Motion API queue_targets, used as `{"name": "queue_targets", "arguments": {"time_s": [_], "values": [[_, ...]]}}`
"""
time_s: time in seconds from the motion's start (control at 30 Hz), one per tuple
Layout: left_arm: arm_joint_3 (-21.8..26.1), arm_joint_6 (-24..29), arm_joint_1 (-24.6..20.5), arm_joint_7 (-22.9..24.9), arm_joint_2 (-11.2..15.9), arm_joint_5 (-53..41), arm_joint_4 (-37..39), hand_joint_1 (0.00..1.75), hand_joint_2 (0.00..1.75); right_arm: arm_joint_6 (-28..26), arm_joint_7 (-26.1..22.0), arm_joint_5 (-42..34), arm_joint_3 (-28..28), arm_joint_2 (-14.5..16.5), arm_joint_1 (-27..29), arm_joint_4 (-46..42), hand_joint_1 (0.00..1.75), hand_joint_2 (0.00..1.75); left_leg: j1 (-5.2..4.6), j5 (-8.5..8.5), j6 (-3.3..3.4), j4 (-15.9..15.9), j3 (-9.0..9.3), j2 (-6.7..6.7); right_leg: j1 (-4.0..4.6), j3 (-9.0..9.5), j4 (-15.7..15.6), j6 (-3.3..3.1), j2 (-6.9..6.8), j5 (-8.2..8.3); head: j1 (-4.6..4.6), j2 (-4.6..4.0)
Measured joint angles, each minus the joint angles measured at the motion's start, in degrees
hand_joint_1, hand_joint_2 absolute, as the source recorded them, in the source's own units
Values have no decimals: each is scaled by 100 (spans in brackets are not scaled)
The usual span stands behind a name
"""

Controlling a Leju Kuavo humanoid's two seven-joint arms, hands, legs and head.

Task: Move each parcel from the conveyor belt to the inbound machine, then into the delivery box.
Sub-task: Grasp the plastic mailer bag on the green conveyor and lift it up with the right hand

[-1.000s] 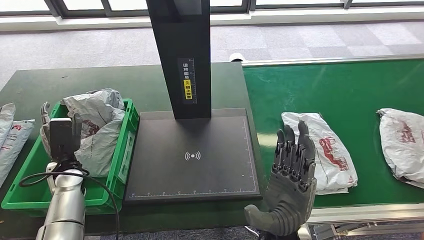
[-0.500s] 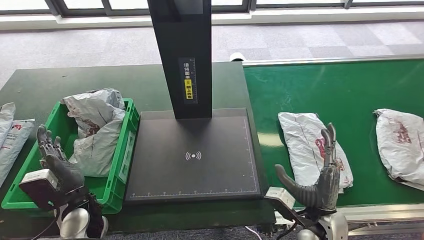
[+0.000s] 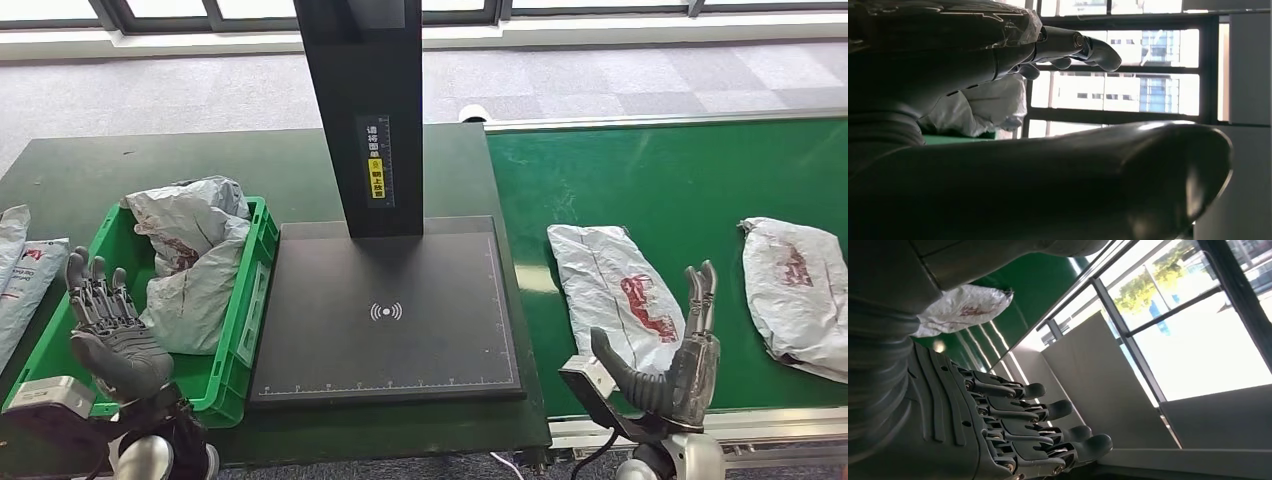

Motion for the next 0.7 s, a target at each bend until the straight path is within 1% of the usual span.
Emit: {"name": "queue_targets", "arguments": {"time_s": [0.07,0.13,0.23,0.47,0.6,0.7], "values": [[-68,-325,93,-36,-5,125,-233,0,0,96,143,236,-247,-10,-8,128,0,175,-2,-1,1,0,-3,-1,-2,0,-1,0,-1,0,1,0],[-117,-504,156,-45,-14,191,-409,0,0,155,198,356,-457,-22,-12,243,0,175,-5,-2,3,0,-6,-2,-4,-1,-2,0,-2,0,1,0],[-146,-556,208,-47,-23,215,-563,0,0,166,203,396,-630,-30,-14,349,0,175,-5,-3,4,0,-6,-1,-4,-4,-2,0,-1,0,1,0],[-152,-591,257,-48,-45,217,-715,0,0,199,231,454,-786,-49,-24,472,0,175,-4,-2,3,0,-6,0,-2,-6,0,0,-1,0,0,0],[-152,-803,257,-47,-55,168,-722,0,0,595,508,818,-952,-64,-122,600,0,175,-4,-1,3,0,-5,1,-3,-4,0,0,0,0,1,0],[-153,-939,262,-47,-83,55,-721,0,0,824,641,1049,-1177,-147,-317,915,0,175,-6,-1,4,0,-5,1,-5,-2,-1,3,0,2,1,0]]}}
